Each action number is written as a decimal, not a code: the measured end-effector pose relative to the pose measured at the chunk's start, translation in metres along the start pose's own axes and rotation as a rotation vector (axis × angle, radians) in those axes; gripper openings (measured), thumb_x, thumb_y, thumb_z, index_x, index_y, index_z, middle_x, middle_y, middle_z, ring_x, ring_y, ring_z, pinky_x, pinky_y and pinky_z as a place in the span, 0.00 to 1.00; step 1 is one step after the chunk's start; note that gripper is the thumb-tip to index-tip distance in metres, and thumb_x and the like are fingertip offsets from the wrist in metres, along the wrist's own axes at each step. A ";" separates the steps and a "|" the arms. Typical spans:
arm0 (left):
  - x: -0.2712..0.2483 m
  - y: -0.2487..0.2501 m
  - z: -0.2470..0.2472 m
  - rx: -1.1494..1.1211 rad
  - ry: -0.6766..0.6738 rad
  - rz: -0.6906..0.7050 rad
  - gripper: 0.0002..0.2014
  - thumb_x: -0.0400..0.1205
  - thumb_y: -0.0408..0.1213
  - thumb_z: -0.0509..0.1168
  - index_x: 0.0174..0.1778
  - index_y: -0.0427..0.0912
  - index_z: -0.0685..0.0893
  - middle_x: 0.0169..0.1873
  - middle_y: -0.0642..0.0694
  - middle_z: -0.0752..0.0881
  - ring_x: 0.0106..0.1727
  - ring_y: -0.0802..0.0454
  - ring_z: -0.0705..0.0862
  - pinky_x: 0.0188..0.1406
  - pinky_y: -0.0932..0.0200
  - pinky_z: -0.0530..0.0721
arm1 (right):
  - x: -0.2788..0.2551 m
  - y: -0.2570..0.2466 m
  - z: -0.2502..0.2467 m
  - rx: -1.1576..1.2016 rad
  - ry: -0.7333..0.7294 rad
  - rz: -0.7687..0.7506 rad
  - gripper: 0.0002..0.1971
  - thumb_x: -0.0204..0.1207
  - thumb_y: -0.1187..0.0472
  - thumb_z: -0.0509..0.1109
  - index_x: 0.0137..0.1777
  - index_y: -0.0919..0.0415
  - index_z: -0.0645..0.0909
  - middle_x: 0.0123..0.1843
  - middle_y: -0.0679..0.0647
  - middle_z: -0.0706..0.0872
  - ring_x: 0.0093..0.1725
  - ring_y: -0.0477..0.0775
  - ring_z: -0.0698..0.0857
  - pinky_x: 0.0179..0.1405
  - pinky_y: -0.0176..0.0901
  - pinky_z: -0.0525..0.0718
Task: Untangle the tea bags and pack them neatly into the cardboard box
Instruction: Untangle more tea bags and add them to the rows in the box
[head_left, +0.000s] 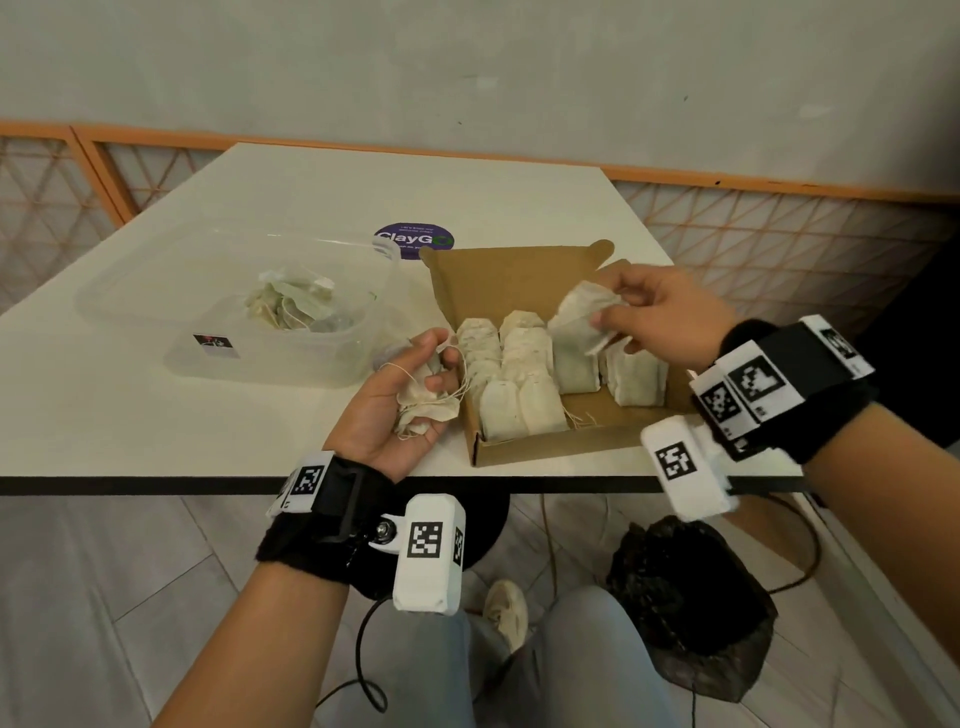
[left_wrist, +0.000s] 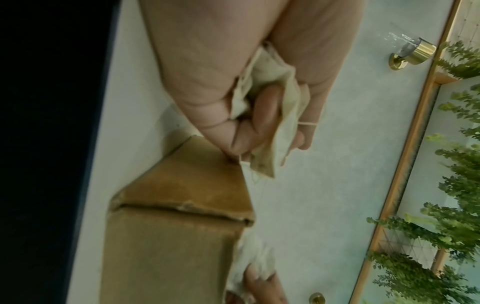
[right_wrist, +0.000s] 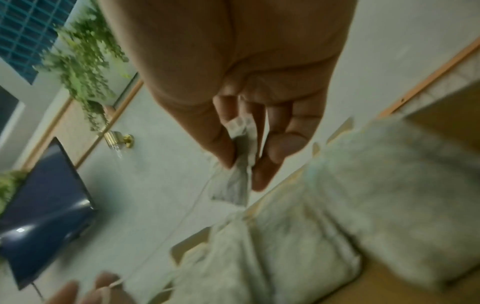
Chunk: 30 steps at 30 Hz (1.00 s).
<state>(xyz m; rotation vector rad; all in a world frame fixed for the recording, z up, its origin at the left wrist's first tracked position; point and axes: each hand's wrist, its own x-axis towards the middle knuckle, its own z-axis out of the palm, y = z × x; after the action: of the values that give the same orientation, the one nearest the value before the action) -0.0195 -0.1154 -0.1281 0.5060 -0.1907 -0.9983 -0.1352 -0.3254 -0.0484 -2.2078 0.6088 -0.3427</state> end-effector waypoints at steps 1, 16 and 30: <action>0.000 0.000 -0.001 0.000 -0.010 -0.001 0.18 0.59 0.31 0.83 0.42 0.40 0.87 0.36 0.44 0.81 0.24 0.59 0.76 0.20 0.68 0.79 | 0.001 0.004 -0.006 -0.101 -0.031 0.020 0.04 0.74 0.61 0.71 0.48 0.58 0.81 0.47 0.61 0.87 0.44 0.54 0.83 0.40 0.42 0.80; -0.001 -0.001 0.004 -0.012 0.114 0.041 0.04 0.78 0.35 0.63 0.45 0.43 0.82 0.35 0.47 0.80 0.23 0.61 0.73 0.23 0.74 0.74 | 0.003 -0.006 -0.041 -0.631 -0.306 -0.032 0.05 0.72 0.59 0.74 0.48 0.53 0.85 0.37 0.43 0.83 0.41 0.46 0.79 0.45 0.36 0.75; 0.003 0.001 -0.006 -0.027 0.033 0.024 0.23 0.52 0.32 0.86 0.42 0.42 0.88 0.36 0.46 0.82 0.24 0.60 0.76 0.25 0.72 0.74 | 0.010 0.015 -0.033 -0.906 -0.384 -0.042 0.11 0.74 0.59 0.72 0.56 0.54 0.86 0.47 0.48 0.81 0.48 0.47 0.77 0.48 0.38 0.72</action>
<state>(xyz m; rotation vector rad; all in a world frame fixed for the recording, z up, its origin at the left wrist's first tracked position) -0.0148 -0.1158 -0.1334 0.4945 -0.1532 -0.9673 -0.1459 -0.3598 -0.0379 -3.0293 0.5586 0.4298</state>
